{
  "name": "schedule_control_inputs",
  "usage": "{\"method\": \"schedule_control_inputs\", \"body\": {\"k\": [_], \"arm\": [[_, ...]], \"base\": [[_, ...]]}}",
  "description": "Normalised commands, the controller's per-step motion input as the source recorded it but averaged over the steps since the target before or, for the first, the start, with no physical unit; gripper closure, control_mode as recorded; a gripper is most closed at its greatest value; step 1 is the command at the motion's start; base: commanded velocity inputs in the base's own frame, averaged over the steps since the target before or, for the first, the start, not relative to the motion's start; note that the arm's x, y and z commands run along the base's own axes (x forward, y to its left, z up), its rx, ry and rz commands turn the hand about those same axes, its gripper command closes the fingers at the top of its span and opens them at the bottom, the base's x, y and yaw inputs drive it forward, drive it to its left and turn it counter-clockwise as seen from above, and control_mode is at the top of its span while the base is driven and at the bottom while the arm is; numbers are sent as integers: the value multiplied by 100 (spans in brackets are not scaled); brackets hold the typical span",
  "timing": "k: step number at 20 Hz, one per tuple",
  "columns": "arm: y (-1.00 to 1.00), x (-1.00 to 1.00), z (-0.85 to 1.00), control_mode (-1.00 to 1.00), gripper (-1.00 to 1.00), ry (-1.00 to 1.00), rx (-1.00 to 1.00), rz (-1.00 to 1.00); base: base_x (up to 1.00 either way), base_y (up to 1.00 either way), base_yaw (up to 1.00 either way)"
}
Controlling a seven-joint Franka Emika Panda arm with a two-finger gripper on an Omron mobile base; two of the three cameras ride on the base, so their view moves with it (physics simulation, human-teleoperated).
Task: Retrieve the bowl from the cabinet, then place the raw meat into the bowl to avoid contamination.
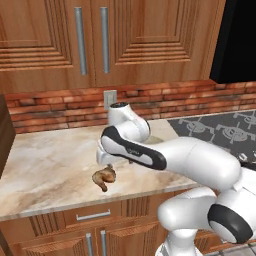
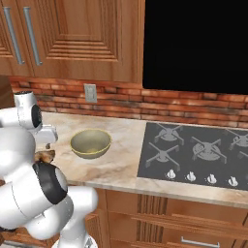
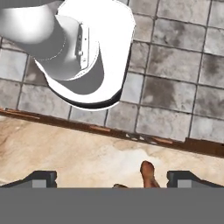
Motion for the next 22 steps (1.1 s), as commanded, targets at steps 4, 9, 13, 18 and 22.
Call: {"method": "schedule_control_inputs", "body": {"k": [4, 9, 13, 18, 22], "arm": [[48, -2, -5, -100, -100, 7, 2, 0], [42, 4, -15, -100, -100, 1, 2, 0], [28, 1, -21, -100, -100, -2, 0, -4], [11, 0, -29, -100, -100, -8, 0, -6], [0, 9, -41, -100, -100, -4, 0, -7]], "base": [[0, 0, 0], [0, 0, 0], [0, 0, 0], [0, 0, 0], [0, 0, 0]]}}
